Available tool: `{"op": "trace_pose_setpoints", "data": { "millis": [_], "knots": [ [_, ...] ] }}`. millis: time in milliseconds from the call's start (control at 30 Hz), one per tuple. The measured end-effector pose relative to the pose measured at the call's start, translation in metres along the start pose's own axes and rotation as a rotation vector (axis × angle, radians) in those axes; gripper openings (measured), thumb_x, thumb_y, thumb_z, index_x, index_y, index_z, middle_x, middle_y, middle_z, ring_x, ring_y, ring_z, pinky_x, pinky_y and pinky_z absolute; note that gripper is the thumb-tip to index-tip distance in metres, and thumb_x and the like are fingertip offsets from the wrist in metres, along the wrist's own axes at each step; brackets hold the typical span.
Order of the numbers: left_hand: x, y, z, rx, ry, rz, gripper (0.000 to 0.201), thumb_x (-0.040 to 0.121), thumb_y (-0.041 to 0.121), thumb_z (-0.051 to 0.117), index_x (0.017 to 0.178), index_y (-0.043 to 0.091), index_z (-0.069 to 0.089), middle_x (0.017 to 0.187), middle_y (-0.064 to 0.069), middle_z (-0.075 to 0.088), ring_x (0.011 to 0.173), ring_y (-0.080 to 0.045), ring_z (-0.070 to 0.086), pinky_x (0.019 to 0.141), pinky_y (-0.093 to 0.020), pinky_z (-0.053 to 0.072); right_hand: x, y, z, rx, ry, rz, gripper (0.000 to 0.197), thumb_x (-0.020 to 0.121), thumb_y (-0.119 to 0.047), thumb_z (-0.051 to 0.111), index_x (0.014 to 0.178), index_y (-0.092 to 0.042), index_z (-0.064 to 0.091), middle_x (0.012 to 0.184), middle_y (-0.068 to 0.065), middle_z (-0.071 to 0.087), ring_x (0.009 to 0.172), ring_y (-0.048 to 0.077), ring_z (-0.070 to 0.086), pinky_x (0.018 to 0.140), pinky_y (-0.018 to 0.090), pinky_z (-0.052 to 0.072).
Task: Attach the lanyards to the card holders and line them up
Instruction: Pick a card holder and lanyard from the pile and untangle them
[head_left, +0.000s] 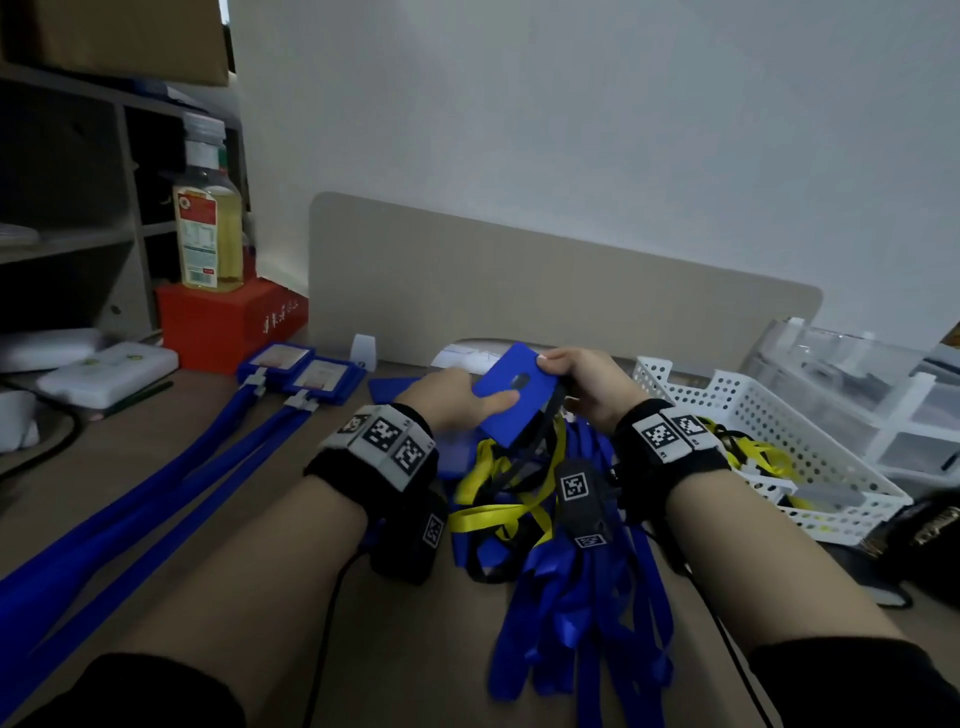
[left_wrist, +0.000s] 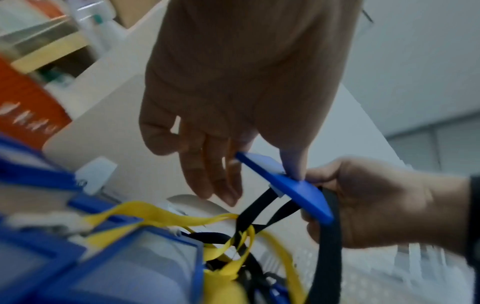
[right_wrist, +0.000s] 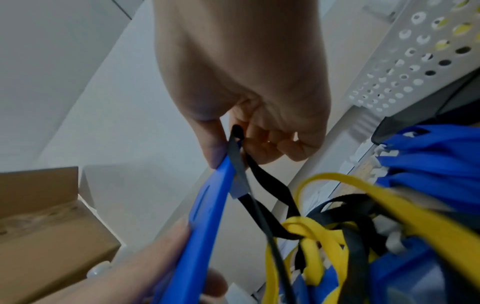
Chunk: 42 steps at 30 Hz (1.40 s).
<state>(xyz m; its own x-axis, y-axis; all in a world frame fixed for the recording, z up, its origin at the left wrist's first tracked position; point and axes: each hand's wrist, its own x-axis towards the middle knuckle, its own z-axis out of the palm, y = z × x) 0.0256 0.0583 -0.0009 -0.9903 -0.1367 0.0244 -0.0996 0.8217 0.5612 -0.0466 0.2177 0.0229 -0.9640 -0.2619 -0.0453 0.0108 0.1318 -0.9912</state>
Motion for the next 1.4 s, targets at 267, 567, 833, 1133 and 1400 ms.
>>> {"op": "trace_pose_setpoints", "data": {
  "millis": [267, 567, 833, 1133, 1400],
  "knots": [
    [-0.018, -0.008, -0.01, -0.85, 0.029, 0.017, 0.02, 0.091, 0.022, 0.065, 0.107, 0.012, 0.063, 0.075, -0.001, 0.064, 0.048, -0.005, 0.059, 0.041, -0.015, 0.041, -0.019, 0.006, 0.012, 0.053, -0.067, -0.08, 0.018, 0.094, -0.021, 0.051, 0.103, -0.014, 0.065, 0.088, 0.0, 0.063, 0.072, 0.012, 0.057, 0.048, 0.016, 0.045],
    [-0.03, -0.019, -0.007, -1.243, 0.332, -0.051, 0.028, 0.084, 0.013, 0.072, 0.106, 0.012, 0.055, 0.093, -0.007, 0.062, 0.062, -0.014, 0.061, 0.04, -0.021, 0.045, -0.039, 0.025, 0.03, 0.202, -0.299, -0.123, 0.035, 0.101, -0.035, 0.04, 0.091, -0.011, 0.063, 0.058, 0.002, 0.061, 0.047, 0.013, 0.053, 0.053, 0.025, 0.041],
    [-0.031, -0.029, 0.0, -1.029, 0.484, -0.068, 0.029, 0.09, 0.026, 0.065, 0.114, 0.019, 0.051, 0.116, -0.013, 0.059, 0.079, -0.021, 0.062, 0.039, -0.021, 0.041, -0.041, 0.046, 0.034, 0.124, -0.178, -0.143, 0.032, 0.098, -0.019, 0.05, 0.066, -0.013, 0.047, 0.049, -0.003, 0.039, 0.04, 0.006, 0.026, 0.047, 0.023, 0.02],
    [-0.032, -0.026, 0.003, -0.789, 0.44, 0.05, 0.03, 0.091, 0.021, 0.062, 0.117, 0.02, 0.049, 0.113, -0.009, 0.054, 0.072, -0.018, 0.059, 0.036, -0.02, 0.041, -0.04, 0.052, 0.034, -0.036, -0.04, -0.222, 0.044, 0.099, -0.025, 0.051, 0.057, -0.011, 0.049, 0.046, -0.003, 0.048, 0.045, 0.014, 0.036, 0.045, 0.024, 0.029],
    [-0.033, -0.022, 0.001, -0.517, 0.492, 0.204, 0.022, 0.093, 0.022, 0.059, 0.111, 0.027, 0.047, 0.1, -0.002, 0.056, 0.068, -0.009, 0.057, 0.045, -0.017, 0.04, -0.046, 0.048, 0.03, 0.01, -0.135, -0.124, 0.031, 0.101, -0.015, 0.04, 0.076, -0.015, 0.058, 0.063, 0.002, 0.059, 0.053, 0.01, 0.036, 0.05, 0.022, 0.029]
  ]
}}
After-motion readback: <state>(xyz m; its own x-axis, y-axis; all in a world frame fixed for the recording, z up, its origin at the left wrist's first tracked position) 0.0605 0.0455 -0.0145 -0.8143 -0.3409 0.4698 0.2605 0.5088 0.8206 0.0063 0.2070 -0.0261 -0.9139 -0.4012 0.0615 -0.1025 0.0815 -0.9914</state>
